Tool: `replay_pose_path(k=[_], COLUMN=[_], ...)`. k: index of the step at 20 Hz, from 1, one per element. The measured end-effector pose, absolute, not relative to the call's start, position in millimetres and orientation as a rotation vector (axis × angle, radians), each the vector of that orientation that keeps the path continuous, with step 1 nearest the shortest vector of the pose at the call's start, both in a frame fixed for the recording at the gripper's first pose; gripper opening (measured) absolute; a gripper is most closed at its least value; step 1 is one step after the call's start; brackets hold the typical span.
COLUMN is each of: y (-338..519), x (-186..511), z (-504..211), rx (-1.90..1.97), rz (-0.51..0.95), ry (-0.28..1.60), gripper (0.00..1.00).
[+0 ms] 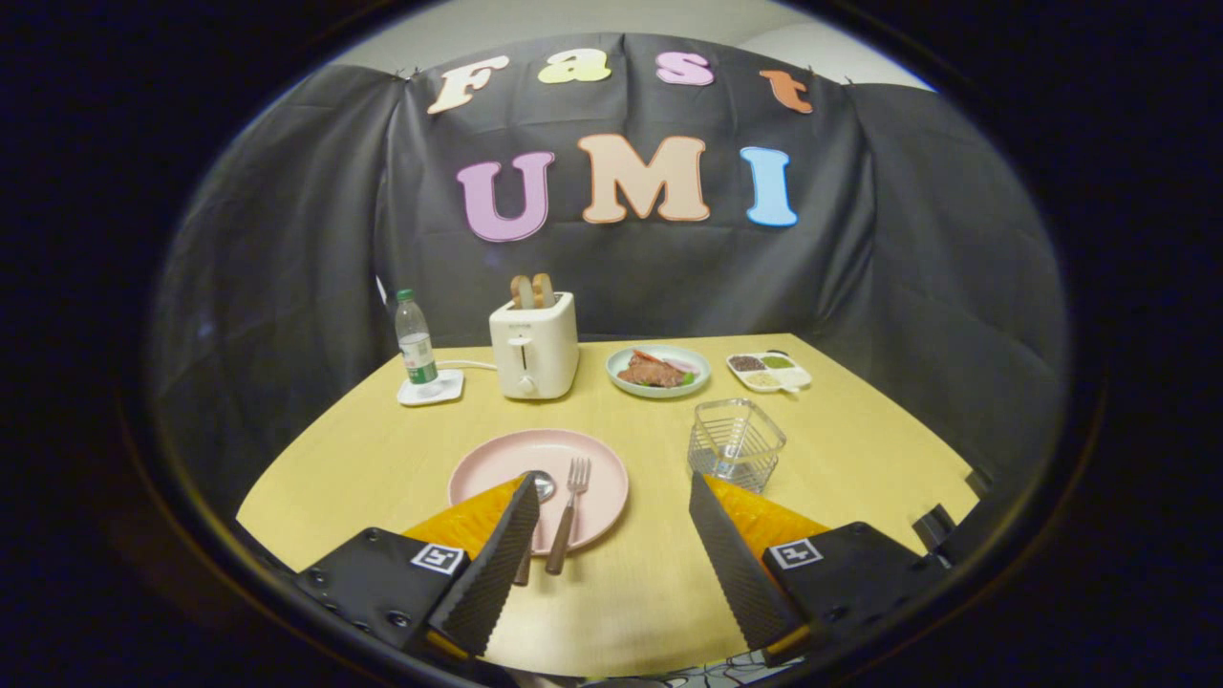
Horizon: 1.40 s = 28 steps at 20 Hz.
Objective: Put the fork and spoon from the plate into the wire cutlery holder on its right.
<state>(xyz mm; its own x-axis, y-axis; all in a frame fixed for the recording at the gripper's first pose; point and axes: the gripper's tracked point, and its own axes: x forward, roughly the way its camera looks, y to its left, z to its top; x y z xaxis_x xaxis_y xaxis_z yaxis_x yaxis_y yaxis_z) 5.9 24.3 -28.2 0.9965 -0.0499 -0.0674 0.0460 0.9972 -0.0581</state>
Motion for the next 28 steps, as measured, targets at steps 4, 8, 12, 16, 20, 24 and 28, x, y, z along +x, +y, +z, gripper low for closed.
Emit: replay_pose_path(k=[4,8,12,16,20,24,28], y=[28,32,36,37,38,36,37], x=[10,14,22,30,38,43,46], z=[-39,-54,-69,-86,-103,-118,-129], rx=[-0.061,-0.053,-0.069,-0.099,-0.107,-0.086,-0.072], rz=[-0.026,-0.001,0.025,0.038,0.046,0.043,0.05], ry=[0.097,0.139,0.181,0.228,0.278,0.324,0.363], gripper=[0.99,0.99,0.99,0.99,0.99,0.99,0.85])
